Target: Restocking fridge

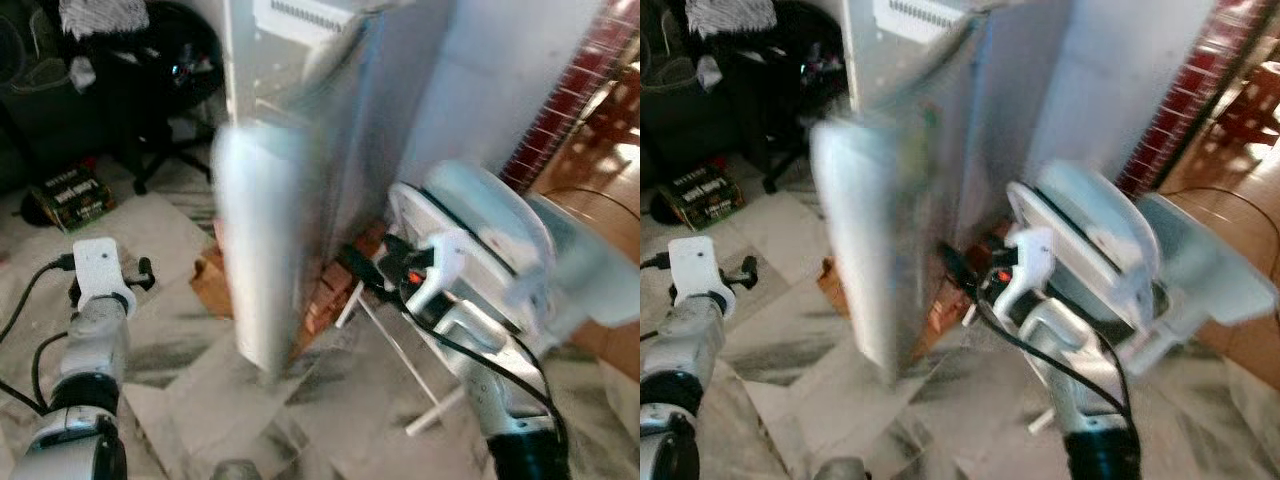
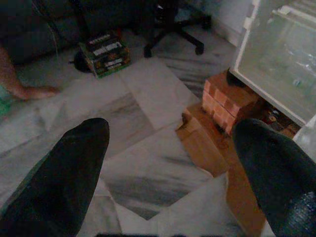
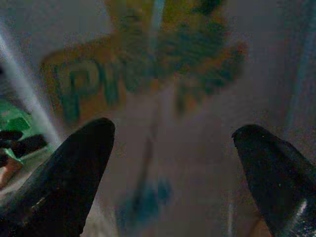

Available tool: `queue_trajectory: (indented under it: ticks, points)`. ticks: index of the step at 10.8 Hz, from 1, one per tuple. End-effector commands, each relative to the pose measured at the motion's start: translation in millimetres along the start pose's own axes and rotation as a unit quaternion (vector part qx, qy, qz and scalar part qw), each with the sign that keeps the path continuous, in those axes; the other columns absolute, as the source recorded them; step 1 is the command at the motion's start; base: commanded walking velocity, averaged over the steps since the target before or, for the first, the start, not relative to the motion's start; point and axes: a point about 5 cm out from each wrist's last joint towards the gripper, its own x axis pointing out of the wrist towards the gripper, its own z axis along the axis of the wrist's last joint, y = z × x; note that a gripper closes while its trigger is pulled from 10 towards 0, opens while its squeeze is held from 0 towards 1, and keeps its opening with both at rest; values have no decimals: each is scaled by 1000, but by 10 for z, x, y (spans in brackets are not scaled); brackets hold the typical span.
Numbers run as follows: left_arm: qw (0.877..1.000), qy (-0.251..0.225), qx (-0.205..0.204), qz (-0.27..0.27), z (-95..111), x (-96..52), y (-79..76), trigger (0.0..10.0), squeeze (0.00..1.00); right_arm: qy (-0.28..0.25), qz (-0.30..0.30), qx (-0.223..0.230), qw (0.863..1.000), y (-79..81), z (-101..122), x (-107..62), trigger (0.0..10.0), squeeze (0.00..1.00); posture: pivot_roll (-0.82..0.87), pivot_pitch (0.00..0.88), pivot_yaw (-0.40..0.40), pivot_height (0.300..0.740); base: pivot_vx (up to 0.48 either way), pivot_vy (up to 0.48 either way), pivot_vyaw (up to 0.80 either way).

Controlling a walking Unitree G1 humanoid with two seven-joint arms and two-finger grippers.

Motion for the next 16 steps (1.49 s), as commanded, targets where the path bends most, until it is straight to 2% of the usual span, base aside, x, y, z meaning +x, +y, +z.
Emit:
queue_trajectory:
  ticks: [1, 2, 3, 4, 5, 6, 7, 8, 9, 10, 11, 12, 13, 14, 15, 16]
  points:
    - [1000, -1, 7, -7, -44, -31, -26, 10000, 0, -10, -10, -24, 1000, -25, 60, 75, 10000, 0, 107, 0, -52, 740, 364, 311, 0]
    - [1000, -2, 4, -13, -80, -58, -63, 10000, 0, -13, -20, -29, 999, -48, 85, 128, 10000, 0, 112, 0, -54, 740, 364, 311, 0]
    - [1000, 5, -1, -26, -208, -121, -147, 10000, 0, -17, -42, -25, 999, -92, 126, 214, 10000, 0, 121, 0, -57, 740, 352, 251, 0]
    - [999, 12, 1, -34, -288, -194, -209, 10000, 0, -6, -47, -15, 999, -98, 111, 240, 10000, 0, 124, 0, -57, 740, 0, 0, 0]
    - [999, 16, 4, -39, -335, -261, -247, 10000, 0, 8, -25, 15, 1000, -29, 99, 269, 10000, 0, 129, 0, -56, 740, 0, 0, 0]
    - [999, 17, 16, -43, -378, -382, -283, 10000, 0, 13, 226, 212, 951, 570, 342, 177, 10000, 0, 135, 0, -59, 740, 0, 0, 0]
    - [999, 19, 12, -38, -400, -455, -296, 10000, 0, -12, 420, 218, 881, 942, 633, -115, 10000, 0, 140, 0, -61, 740, 0, 0, 0]
    - [999, 24, 11, -30, -430, -503, -306, 10000, 0, -10, 446, 211, 870, 980, 641, -165, 10000, 0, 144, 0, -64, 740, 0, 0, 0]
    - [999, 39, -2, 15, -479, -587, -273, 10000, 0, 50, 335, 180, 924, 760, 332, 53, 10000, 0, 153, 0, -70, 740, 0, 0, 0]
    - [993, 106, -14, 48, -650, -701, -138, 10000, 0, 66, 282, 174, 941, 632, 281, 143, 10000, 0, 160, 0, -72, 740, 0, 0, 0]
    - [981, 189, -36, 29, -952, -856, -76, 10000, 0, 63, 266, 163, 948, 591, 311, 184, 10000, 0, 168, 0, -72, 740, 0, 0, 0]
    - [969, 240, -50, -22, -1149, -1029, -116, 10000, 0, 68, 231, 131, 962, 549, 292, 277, 10000, 0, 170, 0, -71, 740, 0, 0, 0]
    - [970, 240, -42, -21, -1133, -1065, -90, 10000, 0, 68, 186, 82, 977, 521, 251, 419, 10000, 0, 175, 0, -71, 740, 0, 0, 0]
    - [975, 220, -4, -30, -1052, -1045, -100, 10000, 0, 66, 158, 83, 982, 515, 227, 532, 10000, 0, 180, 0, -72, 740, 0, 0, 0]
    - [978, 175, 87, -78, -903, -965, -195, 10000, 0, 47, 148, 58, 986, 518, 264, 605, 10000, 0, 183, 0, -75, 740, 0, 0, 0]
    - [976, 158, 105, -106, -799, -863, -260, 10000, 0, 35, 136, 64, 988, 518, 297, 632, 10000, 0, 174, 0, -73, 740, 0, 0, 0]
